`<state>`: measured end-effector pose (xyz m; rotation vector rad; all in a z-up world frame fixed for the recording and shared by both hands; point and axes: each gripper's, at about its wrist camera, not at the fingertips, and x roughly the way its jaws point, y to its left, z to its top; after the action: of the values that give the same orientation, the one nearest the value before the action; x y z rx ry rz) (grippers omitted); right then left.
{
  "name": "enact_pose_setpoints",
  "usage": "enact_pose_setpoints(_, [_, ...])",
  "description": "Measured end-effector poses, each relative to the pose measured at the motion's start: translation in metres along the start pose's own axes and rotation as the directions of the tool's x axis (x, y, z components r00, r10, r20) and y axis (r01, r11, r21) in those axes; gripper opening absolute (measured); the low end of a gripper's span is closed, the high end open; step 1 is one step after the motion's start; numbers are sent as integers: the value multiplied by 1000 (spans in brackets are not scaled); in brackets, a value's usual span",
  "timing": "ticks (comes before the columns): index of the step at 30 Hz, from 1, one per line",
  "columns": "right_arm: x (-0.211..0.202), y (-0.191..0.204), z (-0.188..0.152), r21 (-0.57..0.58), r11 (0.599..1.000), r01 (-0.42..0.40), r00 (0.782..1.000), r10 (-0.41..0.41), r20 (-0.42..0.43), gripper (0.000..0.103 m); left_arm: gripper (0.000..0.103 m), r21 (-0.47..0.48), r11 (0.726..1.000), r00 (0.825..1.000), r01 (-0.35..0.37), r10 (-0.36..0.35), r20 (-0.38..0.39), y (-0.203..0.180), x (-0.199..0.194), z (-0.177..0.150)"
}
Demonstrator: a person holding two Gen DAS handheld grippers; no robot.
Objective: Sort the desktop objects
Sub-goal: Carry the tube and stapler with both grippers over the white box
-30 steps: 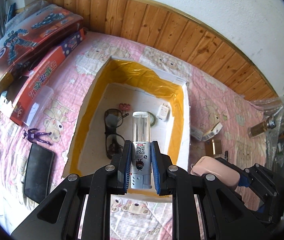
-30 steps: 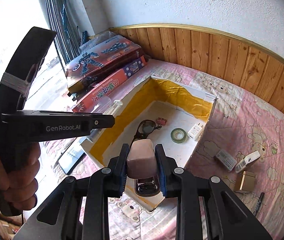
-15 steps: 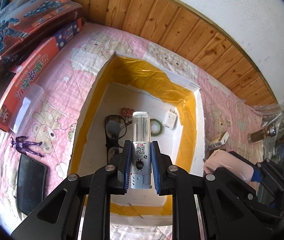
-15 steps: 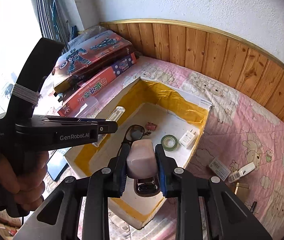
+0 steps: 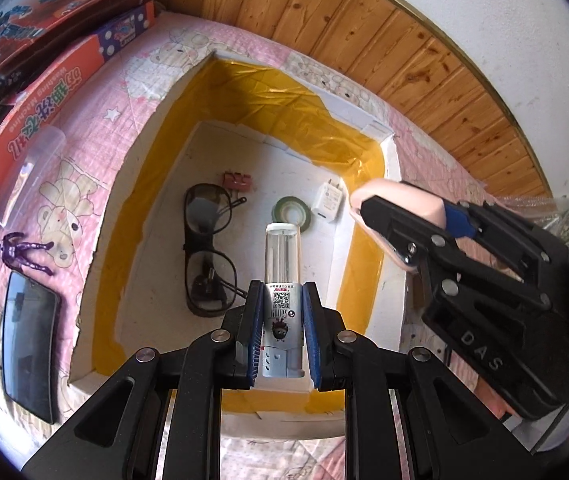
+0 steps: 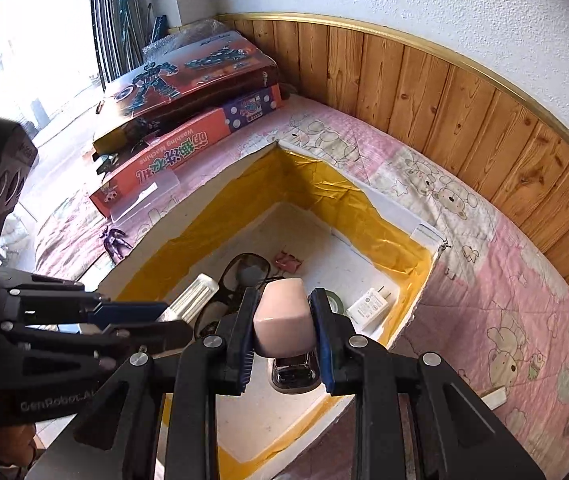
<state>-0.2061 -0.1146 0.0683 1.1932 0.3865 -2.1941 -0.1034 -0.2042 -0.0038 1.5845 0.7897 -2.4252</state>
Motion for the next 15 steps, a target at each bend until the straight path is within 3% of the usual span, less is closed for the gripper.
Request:
enact_pose_setpoints(6, [16, -4, 2, -34, 999, 26, 999, -27, -24, 27, 19, 53, 999, 1000, -9, 10, -12, -17, 12, -21])
enact_pose_setpoints(15, [40, 12, 20, -58, 997, 52, 994, -57, -91, 27, 19, 70, 997, 998, 43, -40, -43, -21, 11, -40])
